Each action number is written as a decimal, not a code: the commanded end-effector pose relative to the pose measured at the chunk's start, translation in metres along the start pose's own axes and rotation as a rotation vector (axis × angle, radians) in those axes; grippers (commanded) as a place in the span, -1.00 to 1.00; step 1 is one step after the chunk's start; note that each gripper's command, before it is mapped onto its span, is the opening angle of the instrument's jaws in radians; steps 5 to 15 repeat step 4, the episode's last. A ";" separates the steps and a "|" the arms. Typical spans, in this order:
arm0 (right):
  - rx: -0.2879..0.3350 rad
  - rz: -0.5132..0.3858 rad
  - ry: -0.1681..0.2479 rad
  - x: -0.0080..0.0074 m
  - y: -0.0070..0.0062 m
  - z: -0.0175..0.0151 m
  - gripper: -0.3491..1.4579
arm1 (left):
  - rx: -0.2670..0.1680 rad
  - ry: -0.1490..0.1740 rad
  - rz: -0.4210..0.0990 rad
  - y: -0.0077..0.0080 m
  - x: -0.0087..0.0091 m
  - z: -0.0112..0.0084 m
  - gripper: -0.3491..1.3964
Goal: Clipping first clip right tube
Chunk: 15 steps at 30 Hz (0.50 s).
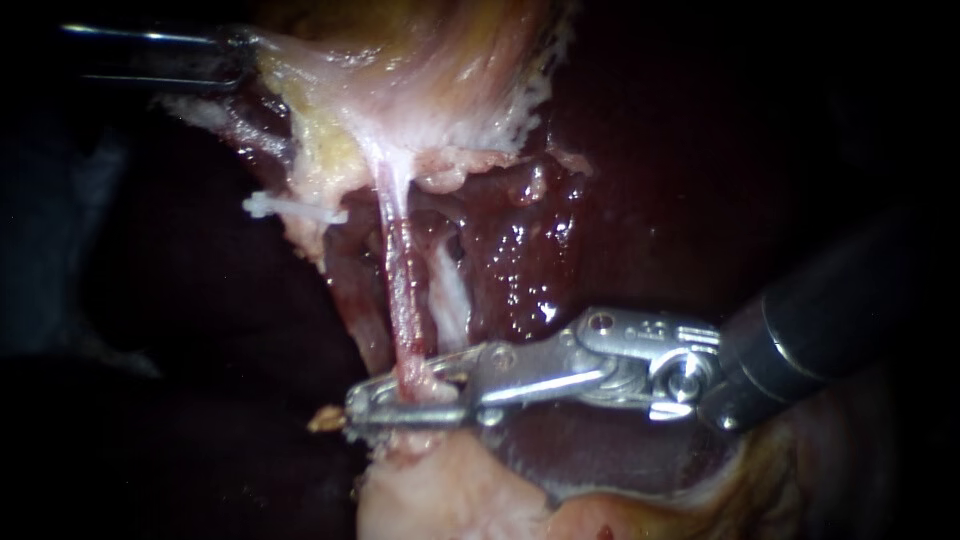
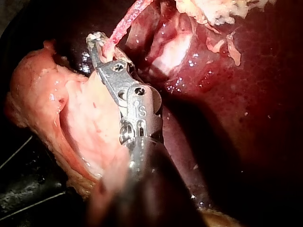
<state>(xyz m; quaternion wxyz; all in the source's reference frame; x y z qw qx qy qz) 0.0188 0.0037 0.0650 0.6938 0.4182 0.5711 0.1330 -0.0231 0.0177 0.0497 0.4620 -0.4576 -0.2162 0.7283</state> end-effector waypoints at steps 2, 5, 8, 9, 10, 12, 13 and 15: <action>0.000 0.006 0.000 -0.0001 0.0000 0.0000 -1.00 | -0.001 0.000 0.000 0.0000 0.0000 0.0000 -1.00; 0.000 0.006 0.000 -0.0001 0.0000 0.0000 -1.00 | -0.001 0.000 0.000 0.0000 0.0000 0.0000 -1.00; 0.000 0.006 0.000 -0.0001 0.0000 0.0000 -1.00 | -0.001 0.000 0.000 0.0000 0.0000 0.0000 -1.00; 0.000 0.006 0.000 -0.0001 0.0000 0.0000 -1.00 | -0.001 0.000 0.000 0.0000 0.0000 0.0000 -1.00; 0.000 0.006 0.000 -0.0001 0.0000 0.0000 -1.00 | -0.001 0.000 0.000 0.0000 0.0000 0.0000 -1.00; 0.000 0.006 0.000 -0.0001 0.0000 0.0000 -1.00 | -0.001 0.000 0.000 0.0000 0.0000 0.0000 -1.00; 0.000 0.006 0.000 -0.0001 0.0000 0.0000 -1.00 | -0.001 0.000 0.000 0.0000 0.0000 0.0000 -1.00; 0.000 0.006 0.000 -0.0001 0.0000 0.0000 -1.00 | -0.001 0.000 0.000 0.0000 0.0000 0.0000 -1.00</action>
